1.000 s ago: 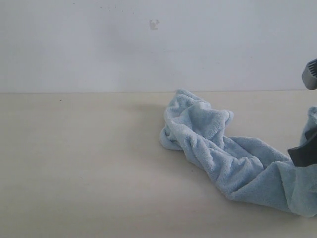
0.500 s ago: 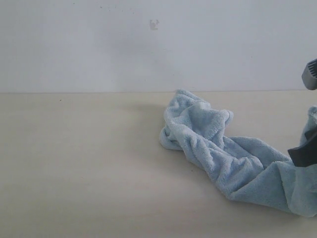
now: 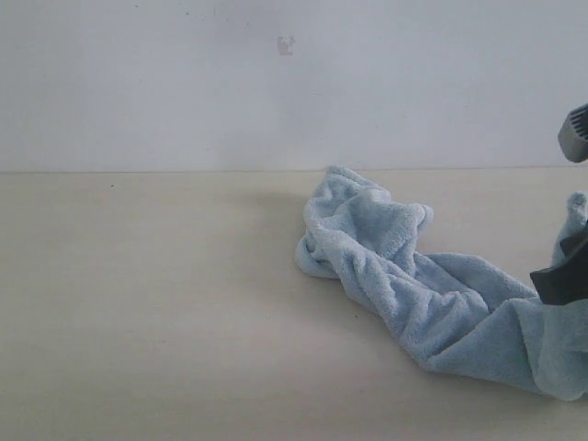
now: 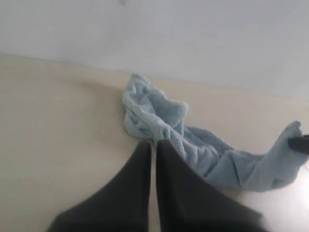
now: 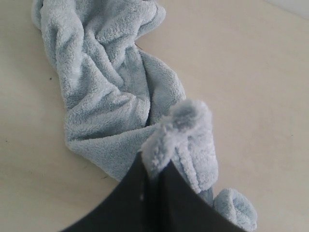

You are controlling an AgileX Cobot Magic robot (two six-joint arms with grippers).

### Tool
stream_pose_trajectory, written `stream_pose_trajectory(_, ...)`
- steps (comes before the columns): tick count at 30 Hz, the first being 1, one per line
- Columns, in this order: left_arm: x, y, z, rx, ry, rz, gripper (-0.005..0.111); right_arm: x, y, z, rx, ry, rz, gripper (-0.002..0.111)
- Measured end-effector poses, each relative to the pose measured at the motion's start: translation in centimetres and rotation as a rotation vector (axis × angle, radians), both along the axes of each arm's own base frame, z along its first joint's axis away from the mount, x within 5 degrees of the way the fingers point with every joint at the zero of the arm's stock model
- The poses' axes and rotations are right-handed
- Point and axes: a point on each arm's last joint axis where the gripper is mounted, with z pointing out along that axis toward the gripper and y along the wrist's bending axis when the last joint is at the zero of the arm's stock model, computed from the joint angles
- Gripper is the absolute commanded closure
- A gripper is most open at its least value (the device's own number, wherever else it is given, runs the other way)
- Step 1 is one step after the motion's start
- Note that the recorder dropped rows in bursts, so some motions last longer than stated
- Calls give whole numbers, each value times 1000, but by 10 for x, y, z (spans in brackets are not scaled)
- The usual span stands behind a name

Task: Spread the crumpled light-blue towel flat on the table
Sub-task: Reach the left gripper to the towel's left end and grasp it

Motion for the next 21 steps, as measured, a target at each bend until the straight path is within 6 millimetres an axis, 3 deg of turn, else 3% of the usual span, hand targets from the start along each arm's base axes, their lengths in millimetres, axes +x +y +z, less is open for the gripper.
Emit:
stream_pose_trajectory(6, 57, -8, -16, -2, 152, -203, 103, 0, 0, 0, 0, -1, 0, 108)
stream_pose_trajectory(12, 117, -32, -39, -47, 214, -389, 103, 0, 0, 0, -3, -1, 3, 108)
stream_pose_trajectory(21, 212, -116, -61, 106, 195, -604, 103, 0, 0, 0, -4, -3, 4, 108)
